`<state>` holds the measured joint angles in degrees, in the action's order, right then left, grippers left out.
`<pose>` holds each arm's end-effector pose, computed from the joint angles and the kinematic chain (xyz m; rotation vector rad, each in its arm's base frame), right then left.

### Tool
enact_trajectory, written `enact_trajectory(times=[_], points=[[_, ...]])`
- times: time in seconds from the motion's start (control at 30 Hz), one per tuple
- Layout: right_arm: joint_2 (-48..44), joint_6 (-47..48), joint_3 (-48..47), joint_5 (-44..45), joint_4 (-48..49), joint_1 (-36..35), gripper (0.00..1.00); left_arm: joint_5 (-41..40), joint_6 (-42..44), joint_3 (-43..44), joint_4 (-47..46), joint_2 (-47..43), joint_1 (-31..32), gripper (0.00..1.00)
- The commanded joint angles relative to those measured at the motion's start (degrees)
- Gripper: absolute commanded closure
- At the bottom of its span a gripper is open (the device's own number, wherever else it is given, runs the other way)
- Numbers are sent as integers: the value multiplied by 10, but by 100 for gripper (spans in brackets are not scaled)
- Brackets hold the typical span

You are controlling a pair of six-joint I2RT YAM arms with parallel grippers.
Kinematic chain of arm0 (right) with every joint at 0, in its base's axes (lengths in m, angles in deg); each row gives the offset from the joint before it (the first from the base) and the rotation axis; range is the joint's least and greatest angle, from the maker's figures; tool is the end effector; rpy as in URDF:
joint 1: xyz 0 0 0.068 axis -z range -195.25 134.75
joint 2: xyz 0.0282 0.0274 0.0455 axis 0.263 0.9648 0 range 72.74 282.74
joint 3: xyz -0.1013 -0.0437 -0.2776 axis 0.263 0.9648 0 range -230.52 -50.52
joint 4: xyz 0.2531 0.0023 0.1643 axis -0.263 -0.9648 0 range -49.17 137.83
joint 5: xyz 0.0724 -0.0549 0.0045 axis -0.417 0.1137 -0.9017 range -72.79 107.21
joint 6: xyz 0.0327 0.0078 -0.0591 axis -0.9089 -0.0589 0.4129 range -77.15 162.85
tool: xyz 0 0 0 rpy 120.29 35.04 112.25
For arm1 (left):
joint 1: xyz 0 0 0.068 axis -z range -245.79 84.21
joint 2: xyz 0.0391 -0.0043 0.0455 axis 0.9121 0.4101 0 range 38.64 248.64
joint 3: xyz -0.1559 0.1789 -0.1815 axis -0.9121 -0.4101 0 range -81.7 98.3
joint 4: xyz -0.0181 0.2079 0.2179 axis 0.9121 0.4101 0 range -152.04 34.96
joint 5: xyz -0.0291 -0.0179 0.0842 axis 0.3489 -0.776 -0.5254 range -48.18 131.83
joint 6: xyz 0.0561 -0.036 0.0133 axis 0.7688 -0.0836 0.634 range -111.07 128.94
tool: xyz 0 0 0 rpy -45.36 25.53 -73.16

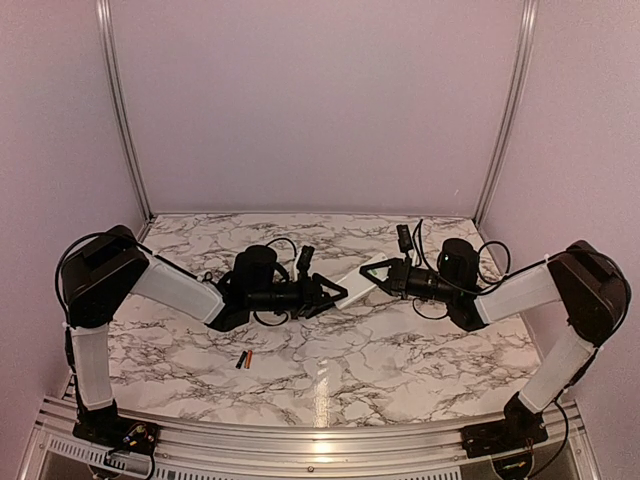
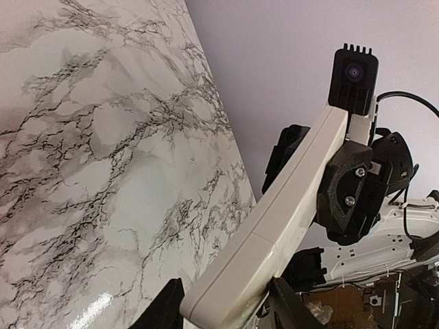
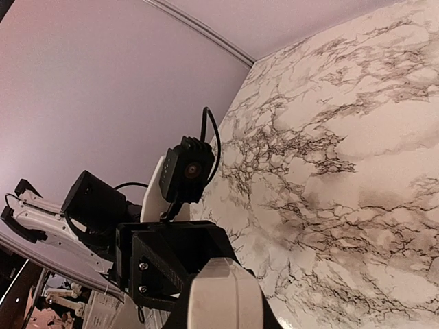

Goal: Load the batteries into the remote control
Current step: Remove the battery cover from the remote control.

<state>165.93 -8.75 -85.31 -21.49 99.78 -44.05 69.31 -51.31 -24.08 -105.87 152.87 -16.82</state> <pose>0.2937 0.2003 0.1770 -0.2032 1.9271 1.5619 0.2875 -0.3688 0.1444 0.2041 2.1524 -1.6822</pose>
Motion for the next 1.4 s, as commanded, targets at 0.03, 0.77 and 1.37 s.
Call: enact_trajectory(times=[0.03, 0.77, 1.37], points=[[10, -4, 1, -12, 37, -7, 100, -21, 12, 29, 36, 18, -10, 62], [13, -73, 4, -48, 117, 25, 100, -28, 47, -1, 81, 12, -19, 74], [-18, 22, -11, 12, -41, 25, 100, -37, 39, 0, 89, 0, -22, 66]])
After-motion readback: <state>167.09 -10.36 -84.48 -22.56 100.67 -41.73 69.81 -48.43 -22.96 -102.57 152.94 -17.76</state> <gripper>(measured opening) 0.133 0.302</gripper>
